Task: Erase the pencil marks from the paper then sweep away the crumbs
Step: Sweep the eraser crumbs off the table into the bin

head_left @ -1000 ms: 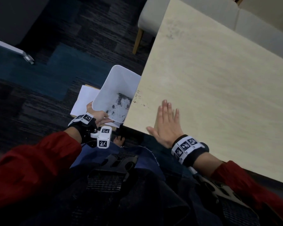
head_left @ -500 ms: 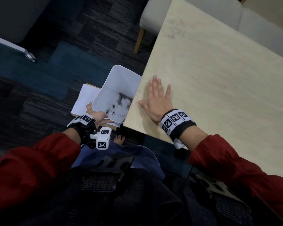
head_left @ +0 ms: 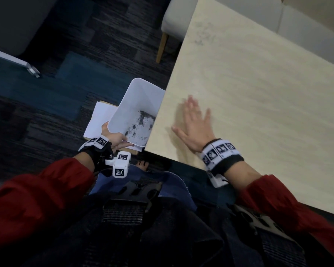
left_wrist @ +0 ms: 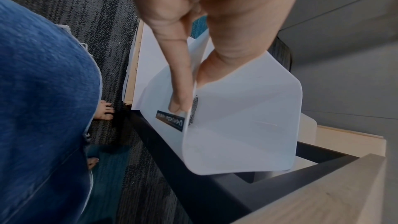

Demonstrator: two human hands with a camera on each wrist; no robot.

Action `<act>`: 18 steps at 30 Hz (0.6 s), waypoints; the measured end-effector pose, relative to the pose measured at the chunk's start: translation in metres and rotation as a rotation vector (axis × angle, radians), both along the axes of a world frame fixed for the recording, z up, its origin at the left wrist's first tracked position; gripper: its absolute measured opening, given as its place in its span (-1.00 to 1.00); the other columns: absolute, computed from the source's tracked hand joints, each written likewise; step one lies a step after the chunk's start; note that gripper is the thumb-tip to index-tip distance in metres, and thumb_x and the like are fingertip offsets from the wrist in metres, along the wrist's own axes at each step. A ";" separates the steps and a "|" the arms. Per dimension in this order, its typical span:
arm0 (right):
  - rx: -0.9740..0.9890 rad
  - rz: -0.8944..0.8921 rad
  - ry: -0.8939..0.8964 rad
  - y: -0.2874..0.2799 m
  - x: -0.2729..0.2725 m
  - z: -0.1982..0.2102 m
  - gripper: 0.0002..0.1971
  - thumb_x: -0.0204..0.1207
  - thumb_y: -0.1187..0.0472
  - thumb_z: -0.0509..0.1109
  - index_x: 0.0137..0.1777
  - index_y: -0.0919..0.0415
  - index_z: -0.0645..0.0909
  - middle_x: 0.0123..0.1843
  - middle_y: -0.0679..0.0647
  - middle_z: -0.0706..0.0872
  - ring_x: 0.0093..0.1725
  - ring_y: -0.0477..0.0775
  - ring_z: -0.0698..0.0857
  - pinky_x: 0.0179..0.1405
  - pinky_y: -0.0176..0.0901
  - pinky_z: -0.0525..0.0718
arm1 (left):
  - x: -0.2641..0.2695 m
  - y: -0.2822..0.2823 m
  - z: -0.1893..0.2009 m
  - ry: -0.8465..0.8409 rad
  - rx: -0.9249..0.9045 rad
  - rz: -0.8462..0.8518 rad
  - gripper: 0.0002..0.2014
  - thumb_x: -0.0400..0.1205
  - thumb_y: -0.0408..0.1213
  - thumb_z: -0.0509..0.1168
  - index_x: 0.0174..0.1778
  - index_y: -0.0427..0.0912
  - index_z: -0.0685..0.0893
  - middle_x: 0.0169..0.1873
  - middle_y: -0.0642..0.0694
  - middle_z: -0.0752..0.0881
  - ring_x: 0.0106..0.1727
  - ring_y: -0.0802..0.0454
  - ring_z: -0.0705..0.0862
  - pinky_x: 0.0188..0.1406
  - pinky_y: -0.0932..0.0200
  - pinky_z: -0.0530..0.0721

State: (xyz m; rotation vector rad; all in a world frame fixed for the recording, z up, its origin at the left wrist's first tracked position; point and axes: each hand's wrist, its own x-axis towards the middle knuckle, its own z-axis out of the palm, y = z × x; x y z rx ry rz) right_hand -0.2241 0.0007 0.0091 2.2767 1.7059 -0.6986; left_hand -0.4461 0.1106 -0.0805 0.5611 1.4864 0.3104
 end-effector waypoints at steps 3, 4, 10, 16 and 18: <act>-0.199 -0.002 -0.120 -0.043 0.009 -0.009 0.05 0.46 -0.52 -0.31 0.64 0.35 -0.41 0.62 0.28 -0.52 0.63 0.25 -0.44 0.55 0.37 -0.41 | 0.000 0.002 -0.003 0.012 0.013 -0.025 -0.16 0.46 -0.86 0.17 0.56 -0.06 0.23 0.36 -0.18 0.32 -0.19 -0.27 0.59 -0.38 -0.10 0.79; -0.217 -0.011 -0.124 -0.050 0.004 -0.013 0.07 0.44 -0.52 -0.35 0.64 0.38 -0.39 0.61 0.31 -0.52 0.62 0.29 -0.46 0.57 0.39 -0.36 | -0.001 0.003 -0.003 0.010 0.020 -0.037 -0.17 0.45 -0.86 0.17 0.55 -0.07 0.25 0.37 -0.19 0.33 -0.18 -0.30 0.59 -0.39 -0.10 0.80; -0.093 0.096 -0.042 -0.012 -0.056 -0.026 -0.06 0.60 -0.37 -0.18 0.63 0.40 -0.37 0.61 0.34 -0.51 0.60 0.35 -0.48 0.58 0.45 -0.26 | -0.001 0.006 -0.004 0.002 0.018 -0.056 -0.18 0.45 -0.85 0.20 0.55 -0.09 0.27 0.32 -0.18 0.37 -0.14 -0.33 0.63 -0.46 -0.08 0.80; 0.007 0.301 0.066 0.034 -0.059 -0.018 -0.27 0.72 -0.12 -0.06 0.68 0.27 -0.28 0.70 0.16 -0.34 0.69 0.13 -0.30 0.61 0.38 -0.24 | 0.000 0.005 -0.008 -0.012 0.033 -0.039 -0.19 0.42 -0.86 0.21 0.54 -0.15 0.32 0.32 -0.23 0.43 -0.14 -0.27 0.64 -0.48 -0.05 0.80; 0.056 0.170 0.063 0.027 -0.038 -0.012 -0.26 0.72 -0.13 -0.04 0.68 0.23 -0.31 0.70 0.14 -0.37 0.68 0.13 -0.32 0.57 0.30 -0.34 | -0.001 0.005 -0.008 0.007 0.022 -0.040 -0.17 0.43 -0.86 0.21 0.56 -0.12 0.27 0.34 -0.22 0.39 -0.13 -0.34 0.64 -0.44 -0.09 0.80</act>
